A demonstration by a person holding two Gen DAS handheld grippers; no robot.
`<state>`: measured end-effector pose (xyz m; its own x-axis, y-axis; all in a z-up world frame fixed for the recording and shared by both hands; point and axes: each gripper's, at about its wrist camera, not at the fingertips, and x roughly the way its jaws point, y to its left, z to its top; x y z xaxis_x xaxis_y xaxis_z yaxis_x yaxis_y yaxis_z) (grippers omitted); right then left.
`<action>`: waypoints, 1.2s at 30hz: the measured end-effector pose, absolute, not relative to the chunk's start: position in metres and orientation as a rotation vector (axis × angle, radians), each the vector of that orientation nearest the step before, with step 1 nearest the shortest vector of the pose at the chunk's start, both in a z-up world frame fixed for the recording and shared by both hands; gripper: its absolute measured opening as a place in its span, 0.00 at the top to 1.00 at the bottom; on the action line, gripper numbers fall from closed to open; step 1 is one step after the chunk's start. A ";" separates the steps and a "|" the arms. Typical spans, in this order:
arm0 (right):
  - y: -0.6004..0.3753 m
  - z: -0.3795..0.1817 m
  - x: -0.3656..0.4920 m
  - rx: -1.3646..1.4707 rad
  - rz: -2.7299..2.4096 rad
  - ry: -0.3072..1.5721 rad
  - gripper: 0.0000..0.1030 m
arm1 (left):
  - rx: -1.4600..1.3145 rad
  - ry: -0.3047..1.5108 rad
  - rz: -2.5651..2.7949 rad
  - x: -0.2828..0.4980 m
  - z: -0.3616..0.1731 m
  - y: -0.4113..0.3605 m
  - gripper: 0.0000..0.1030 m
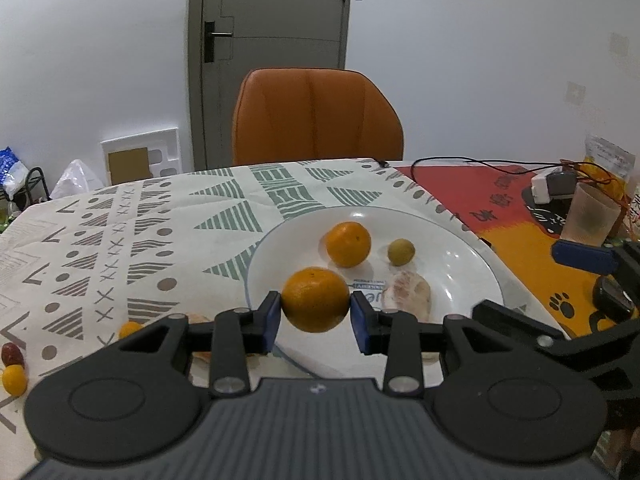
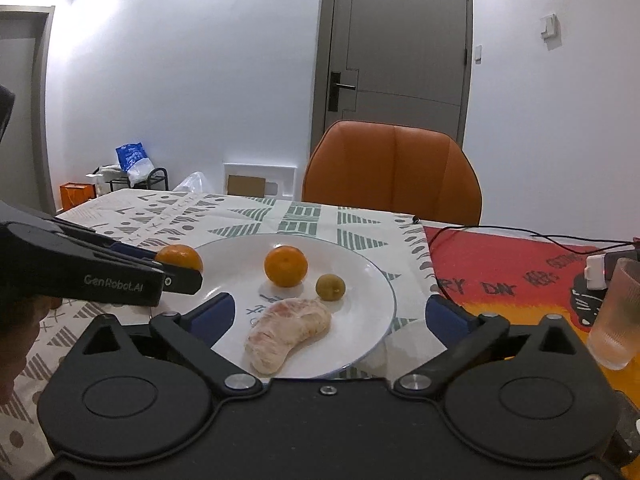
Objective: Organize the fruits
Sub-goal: 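Lower the second orange into the plate and open the left tool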
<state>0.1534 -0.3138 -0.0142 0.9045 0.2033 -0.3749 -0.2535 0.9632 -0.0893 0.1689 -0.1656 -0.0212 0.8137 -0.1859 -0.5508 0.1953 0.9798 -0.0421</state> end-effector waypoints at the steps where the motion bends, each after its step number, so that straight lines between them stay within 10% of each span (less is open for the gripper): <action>1: -0.314 -0.015 0.153 -0.143 0.236 0.372 0.00 | 0.019 0.582 -0.200 0.169 -0.020 -0.165 0.62; 13: -0.326 -0.025 0.153 -0.100 0.288 0.400 0.00 | 0.026 0.556 -0.173 0.159 -0.012 -0.145 0.53; 21: -0.335 -0.036 0.164 -0.044 0.326 0.439 0.00 | 0.014 0.521 -0.124 0.138 -0.011 -0.112 0.23; 36: -0.305 -0.024 0.154 -0.082 0.389 0.416 0.00 | -0.055 0.520 -0.006 0.114 -0.013 -0.050 0.22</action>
